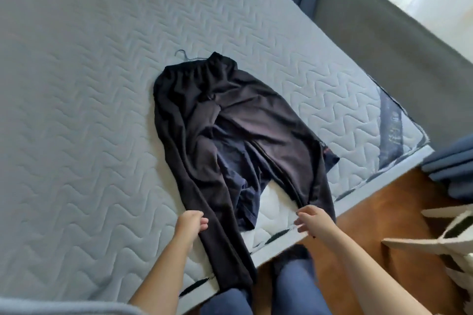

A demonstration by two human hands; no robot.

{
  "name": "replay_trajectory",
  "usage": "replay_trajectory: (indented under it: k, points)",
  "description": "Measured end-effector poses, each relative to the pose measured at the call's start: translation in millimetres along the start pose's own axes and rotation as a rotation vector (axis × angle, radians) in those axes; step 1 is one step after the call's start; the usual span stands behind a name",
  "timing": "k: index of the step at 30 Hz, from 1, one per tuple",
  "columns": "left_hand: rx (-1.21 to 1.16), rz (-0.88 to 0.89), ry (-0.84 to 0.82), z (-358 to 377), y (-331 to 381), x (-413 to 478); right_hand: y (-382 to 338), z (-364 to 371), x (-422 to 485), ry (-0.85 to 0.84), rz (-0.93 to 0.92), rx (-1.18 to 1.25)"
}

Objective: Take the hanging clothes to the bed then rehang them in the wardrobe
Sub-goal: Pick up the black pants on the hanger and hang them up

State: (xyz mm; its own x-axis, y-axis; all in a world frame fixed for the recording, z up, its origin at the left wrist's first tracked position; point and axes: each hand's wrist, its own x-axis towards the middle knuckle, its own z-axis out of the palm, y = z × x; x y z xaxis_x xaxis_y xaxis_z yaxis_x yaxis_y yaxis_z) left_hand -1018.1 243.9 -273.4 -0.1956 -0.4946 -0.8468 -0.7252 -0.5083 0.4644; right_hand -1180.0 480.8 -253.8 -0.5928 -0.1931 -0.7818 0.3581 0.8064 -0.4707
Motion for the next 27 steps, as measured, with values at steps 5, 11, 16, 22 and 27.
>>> replay_trajectory:
  k: [5, 11, 16, 22, 27]
  points:
    - [-0.134, 0.130, 0.131, 33, 65, 13, -70, -44, 78, -0.071, -0.079, -0.053]
    - [-0.171, 0.204, 0.353, 53, 136, 40, -168, -72, 176, -0.153, -0.208, -0.125]
    - [-0.108, 0.222, 0.478, 54, 179, 106, -251, -67, 248, -0.154, -0.371, -0.148]
    - [0.029, 0.391, 0.665, 53, 249, 219, -323, -36, 349, -0.112, -0.538, -0.201]
    - [0.376, 0.514, 0.748, 58, 280, 330, -366, -17, 424, -0.013, -0.620, -0.266]
